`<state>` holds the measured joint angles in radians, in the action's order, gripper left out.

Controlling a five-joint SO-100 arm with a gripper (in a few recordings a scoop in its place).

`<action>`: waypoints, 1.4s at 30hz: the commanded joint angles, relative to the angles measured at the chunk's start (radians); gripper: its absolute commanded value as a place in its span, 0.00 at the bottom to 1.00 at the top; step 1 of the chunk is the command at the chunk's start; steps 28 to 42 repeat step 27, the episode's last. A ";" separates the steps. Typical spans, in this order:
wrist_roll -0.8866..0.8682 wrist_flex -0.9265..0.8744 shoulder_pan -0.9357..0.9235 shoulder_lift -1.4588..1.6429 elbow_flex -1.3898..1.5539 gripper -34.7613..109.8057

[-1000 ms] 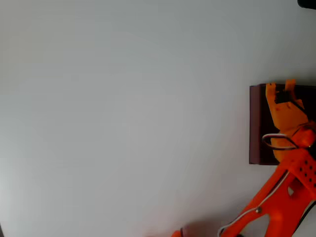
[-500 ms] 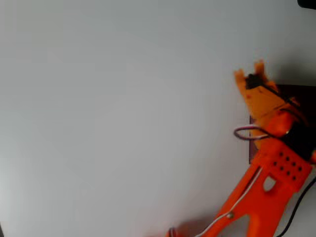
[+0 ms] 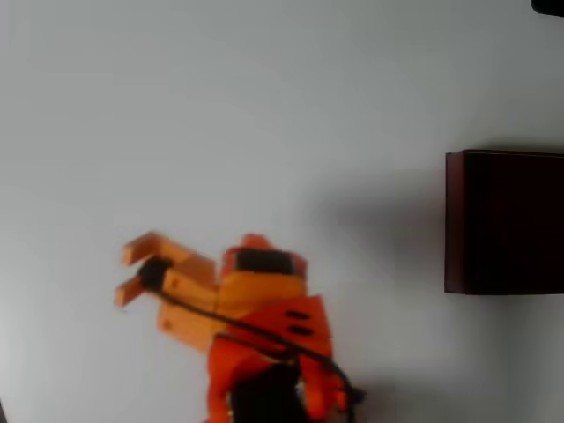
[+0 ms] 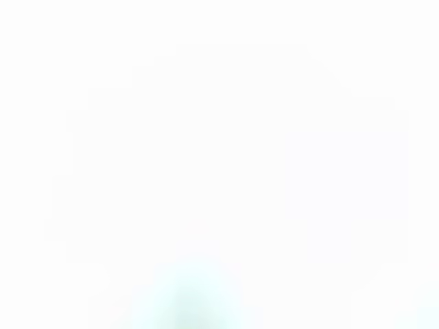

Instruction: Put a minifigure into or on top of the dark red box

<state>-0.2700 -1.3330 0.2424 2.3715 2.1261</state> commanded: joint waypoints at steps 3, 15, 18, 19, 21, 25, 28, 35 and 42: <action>0.127 -0.037 0.313 0.121 0.147 0.24; 0.215 0.130 0.638 0.046 0.425 0.24; 0.239 0.186 0.670 0.048 0.472 0.24; 0.247 0.198 0.669 0.046 0.483 0.24; 0.258 0.225 0.661 0.044 0.506 0.24; 0.272 0.255 0.661 0.054 0.535 0.24; 0.270 0.262 0.664 0.055 0.541 0.24; 0.270 0.262 0.664 0.055 0.541 0.24; 0.270 0.262 0.664 0.055 0.541 0.24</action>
